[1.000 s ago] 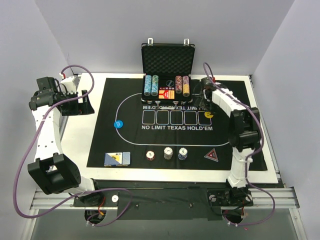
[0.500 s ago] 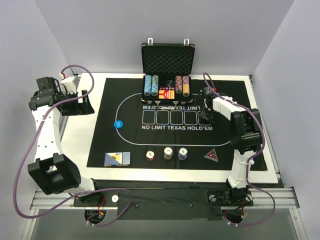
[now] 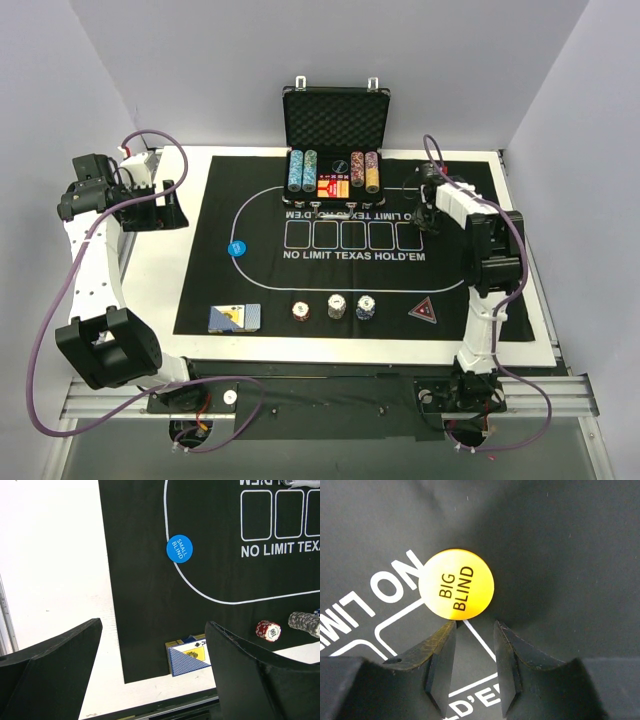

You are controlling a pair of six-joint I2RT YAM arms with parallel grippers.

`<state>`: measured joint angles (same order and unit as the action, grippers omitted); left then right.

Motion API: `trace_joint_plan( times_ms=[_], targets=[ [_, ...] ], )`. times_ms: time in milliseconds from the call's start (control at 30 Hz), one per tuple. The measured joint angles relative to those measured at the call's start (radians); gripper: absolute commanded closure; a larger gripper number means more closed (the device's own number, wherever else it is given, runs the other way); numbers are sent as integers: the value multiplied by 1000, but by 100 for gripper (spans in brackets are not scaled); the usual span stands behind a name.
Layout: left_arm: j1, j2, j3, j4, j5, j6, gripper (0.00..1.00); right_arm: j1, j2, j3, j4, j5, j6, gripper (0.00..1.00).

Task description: Distribute texas hold em gaming equipment

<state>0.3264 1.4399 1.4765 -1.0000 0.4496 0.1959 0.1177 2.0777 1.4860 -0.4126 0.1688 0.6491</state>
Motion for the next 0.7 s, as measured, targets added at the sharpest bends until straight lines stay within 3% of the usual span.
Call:
trace_joint_plan(
  times_ms=[233,533,700],
  targets=[
    [2,1,0,0,-1,0,4,-20,103,170,-55,-10,-22,71],
    [3,15,2,1,1,-5,4,-2,118,224,-85,-43,-45,42],
    [3,15,0,2,1,-7,4,134,-46,143,-105,-46,-79,33]
  ],
)
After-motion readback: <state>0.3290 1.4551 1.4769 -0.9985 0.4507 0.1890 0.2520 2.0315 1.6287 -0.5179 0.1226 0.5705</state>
